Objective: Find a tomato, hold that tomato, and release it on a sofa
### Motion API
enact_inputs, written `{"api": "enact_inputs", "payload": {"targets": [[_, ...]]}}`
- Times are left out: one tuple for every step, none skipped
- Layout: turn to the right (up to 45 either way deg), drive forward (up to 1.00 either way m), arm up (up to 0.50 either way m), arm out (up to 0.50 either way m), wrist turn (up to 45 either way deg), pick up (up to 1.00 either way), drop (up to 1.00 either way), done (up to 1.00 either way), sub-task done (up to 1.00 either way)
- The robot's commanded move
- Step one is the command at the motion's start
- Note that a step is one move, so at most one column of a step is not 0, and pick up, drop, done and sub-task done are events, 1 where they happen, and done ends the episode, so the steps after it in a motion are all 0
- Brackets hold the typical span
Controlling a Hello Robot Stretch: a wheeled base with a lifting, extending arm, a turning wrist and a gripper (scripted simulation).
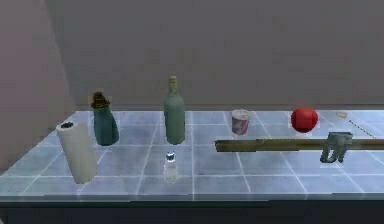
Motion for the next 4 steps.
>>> {"api": "enact_inputs", "payload": {"targets": [[0.0,0.1,0.0,0.0,0.0,0.0,0.0,0.0,0.0],[-45.0,0.0,0.0,0.0,0.0,0.0,0.0,0.0,0.0],[-9.0,0.0,0.0,0.0,0.0,0.0,0.0,0.0,0.0],[45.0,0.0,0.0,0.0,0.0,0.0,0.0,0.0,0.0]]}}
